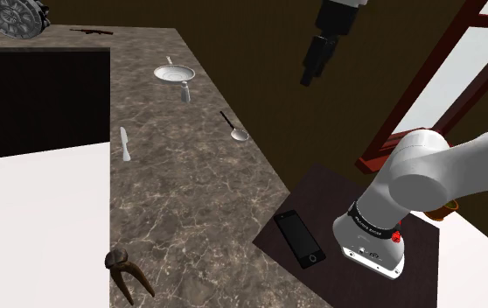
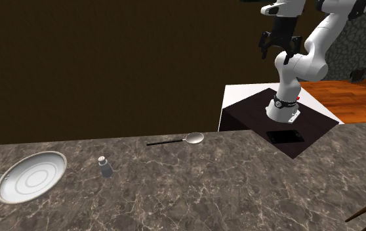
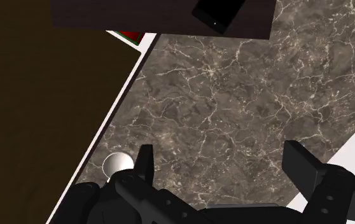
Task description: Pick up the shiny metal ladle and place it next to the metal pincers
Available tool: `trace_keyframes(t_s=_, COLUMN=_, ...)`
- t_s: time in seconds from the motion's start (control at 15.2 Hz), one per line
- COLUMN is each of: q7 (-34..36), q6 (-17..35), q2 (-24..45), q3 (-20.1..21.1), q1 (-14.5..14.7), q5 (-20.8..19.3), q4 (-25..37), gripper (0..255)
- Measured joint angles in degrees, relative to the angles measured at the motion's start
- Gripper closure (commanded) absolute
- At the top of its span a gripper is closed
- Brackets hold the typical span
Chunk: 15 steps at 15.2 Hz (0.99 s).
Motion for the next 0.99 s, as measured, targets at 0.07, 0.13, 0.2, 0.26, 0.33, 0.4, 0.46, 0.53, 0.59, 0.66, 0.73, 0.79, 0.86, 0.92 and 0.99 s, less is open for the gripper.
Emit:
trace_keyframes(t_s=0.07, q7=0.00, q6=0.00, q2=0.00, q3=0.00, q1=0.00, q5=0.00, q4=0.00, gripper=0)
trace_keyframes(t_s=0.13, q7=0.17, q6=0.96, q2=0.53, q3=0.01, q1=-0.15, q5=0.00, q4=-0.42, gripper=0)
trace_keyframes(t_s=0.2, q7=0.38, q6=2.45, q2=1.20, q3=-0.02, q1=-0.39, q5=-0.02, q4=-1.17, gripper=0)
trace_keyframes(t_s=0.26, q7=0.81, q6=4.17, q2=2.38, q3=0.09, q1=-0.62, q5=0.05, q4=-1.62, gripper=0)
trace_keyframes(t_s=0.33, q7=0.90, q6=6.10, q2=3.46, q3=-0.12, q1=-0.99, q5=-0.09, q4=-2.40, gripper=0)
trace_keyframes(t_s=0.4, q7=1.23, q6=7.78, q2=4.83, q3=-0.16, q1=-1.30, q5=-0.10, q4=-2.58, gripper=0)
trace_keyframes(t_s=0.46, q7=1.56, q6=9.75, q2=6.38, q3=-0.18, q1=-1.59, q5=-0.10, q4=-2.91, gripper=0)
trace_keyframes(t_s=0.53, q7=1.99, q6=11.85, q2=8.23, q3=-0.12, q1=-1.85, q5=-0.05, q4=-3.02, gripper=0)
trace_keyframes(t_s=0.59, q7=2.38, q6=14.02, q2=9.82, q3=-0.11, q1=-2.12, q5=-0.01, q4=-3.52, gripper=0)
trace_keyframes(t_s=0.66, q7=3.00, q6=15.95, q2=11.34, q3=0.09, q1=-2.28, q5=0.12, q4=-3.75, gripper=0)
trace_keyframes(t_s=0.73, q7=3.28, q6=17.83, q2=13.08, q3=0.00, q1=-2.59, q5=0.09, q4=-3.76, gripper=0)
trace_keyframes(t_s=0.79, q7=3.46, q6=19.85, q2=15.25, q3=-0.17, q1=-2.93, q5=0.04, q4=-3.50, gripper=0)
trace_keyframes(t_s=0.86, q7=3.67, q6=21.96, q2=17.30, q3=-0.32, q1=-3.26, q5=0.00, q4=-3.47, gripper=0)
trace_keyframes(t_s=0.92, q7=4.08, q6=23.34, q2=18.26, q3=-0.37, q1=-3.52, q5=0.01, q4=-3.74, gripper=0)
trace_keyframes(t_s=0.99, q7=4.34, q6=24.99, q2=19.89, q3=-0.53, q1=-3.83, q5=-0.01, q4=-3.64, gripper=0)
